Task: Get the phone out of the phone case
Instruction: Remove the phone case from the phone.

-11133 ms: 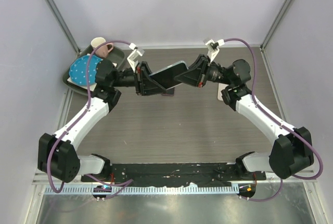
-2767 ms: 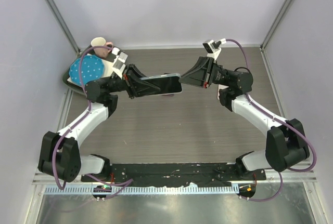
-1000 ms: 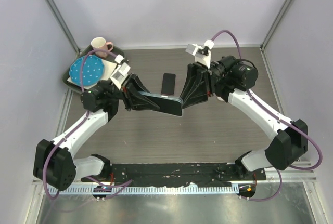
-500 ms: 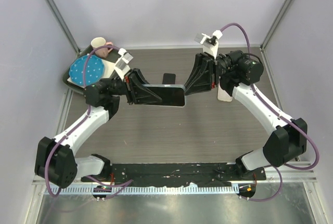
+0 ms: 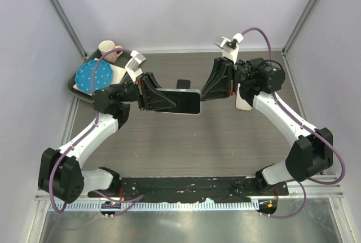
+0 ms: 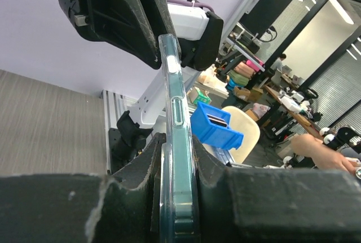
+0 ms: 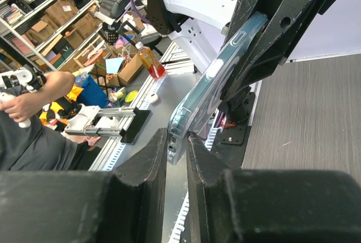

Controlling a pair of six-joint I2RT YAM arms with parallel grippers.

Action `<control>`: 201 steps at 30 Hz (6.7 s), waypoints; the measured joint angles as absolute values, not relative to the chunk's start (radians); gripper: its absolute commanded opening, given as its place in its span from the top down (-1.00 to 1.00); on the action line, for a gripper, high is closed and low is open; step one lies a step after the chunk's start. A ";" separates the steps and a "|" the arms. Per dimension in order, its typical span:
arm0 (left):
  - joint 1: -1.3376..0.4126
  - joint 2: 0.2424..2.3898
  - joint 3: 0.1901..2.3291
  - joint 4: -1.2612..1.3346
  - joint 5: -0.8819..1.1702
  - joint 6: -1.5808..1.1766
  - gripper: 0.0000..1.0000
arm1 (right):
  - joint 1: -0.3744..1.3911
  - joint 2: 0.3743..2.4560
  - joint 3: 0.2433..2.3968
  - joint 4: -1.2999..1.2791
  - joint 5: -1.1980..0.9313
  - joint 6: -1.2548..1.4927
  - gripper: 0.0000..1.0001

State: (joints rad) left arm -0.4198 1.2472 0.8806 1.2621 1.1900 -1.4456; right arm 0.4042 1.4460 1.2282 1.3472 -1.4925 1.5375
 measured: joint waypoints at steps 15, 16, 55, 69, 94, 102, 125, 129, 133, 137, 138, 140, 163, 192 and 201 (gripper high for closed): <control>-0.422 1.261 0.855 1.252 1.098 -1.371 1.00 | 0.350 1.462 1.232 1.357 -1.405 1.571 0.42; -0.422 1.261 0.845 1.256 1.092 -1.348 1.00 | 0.349 1.456 1.216 1.356 -1.392 1.563 0.40; -0.351 1.258 0.767 1.136 1.050 -1.040 1.00 | 0.397 1.329 0.929 1.042 -0.899 1.123 0.42; -0.351 1.258 0.767 1.169 1.056 -1.040 0.99 | 0.425 1.361 0.942 1.082 -0.886 1.226 0.28; -0.371 1.258 0.799 1.239 1.111 -1.031 0.99 | 0.446 1.401 0.973 1.256 -0.900 1.435 0.99; -0.393 1.254 0.838 1.244 1.148 -1.066 0.99 | 0.448 1.402 0.963 1.349 -0.900 1.505 0.99; -0.409 1.251 0.879 1.191 1.138 -1.113 1.00 | 0.435 1.460 0.995 1.422 -0.889 1.614 0.99; -0.411 1.251 0.884 1.192 1.152 -1.086 1.00 | 0.436 1.460 0.995 1.428 -0.888 1.650 0.99; -0.413 1.251 0.900 1.195 1.178 -1.054 0.99 | 0.434 1.467 0.993 1.412 -0.883 1.680 0.99; -0.414 1.251 0.903 1.193 1.192 -1.034 0.99 | 0.435 1.464 0.981 1.409 -0.878 1.687 0.98; -0.414 1.251 0.903 1.193 1.193 -1.031 1.00 | 0.435 1.464 0.981 1.408 -0.878 1.686 0.99; -0.414 1.251 0.903 1.193 1.193 -1.027 0.99 | 0.435 1.457 0.981 1.397 -0.879 1.681 0.99; -0.372 1.251 0.901 1.190 1.217 -1.093 1.00 | 0.442 1.341 1.062 0.959 -1.029 1.042 0.29; -0.304 1.251 0.832 1.171 1.251 -1.088 1.00 | 0.463 1.308 1.308 -0.199 -1.123 0.107 -0.04; -0.299 1.251 0.814 1.174 1.245 -1.063 1.00 | 0.463 1.302 1.289 -0.220 -1.089 0.104 -0.04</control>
State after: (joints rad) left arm -0.2985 1.2514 0.8139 1.1736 1.2453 -1.0634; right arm 0.4629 1.3022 1.2892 -0.2195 -1.0893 0.1043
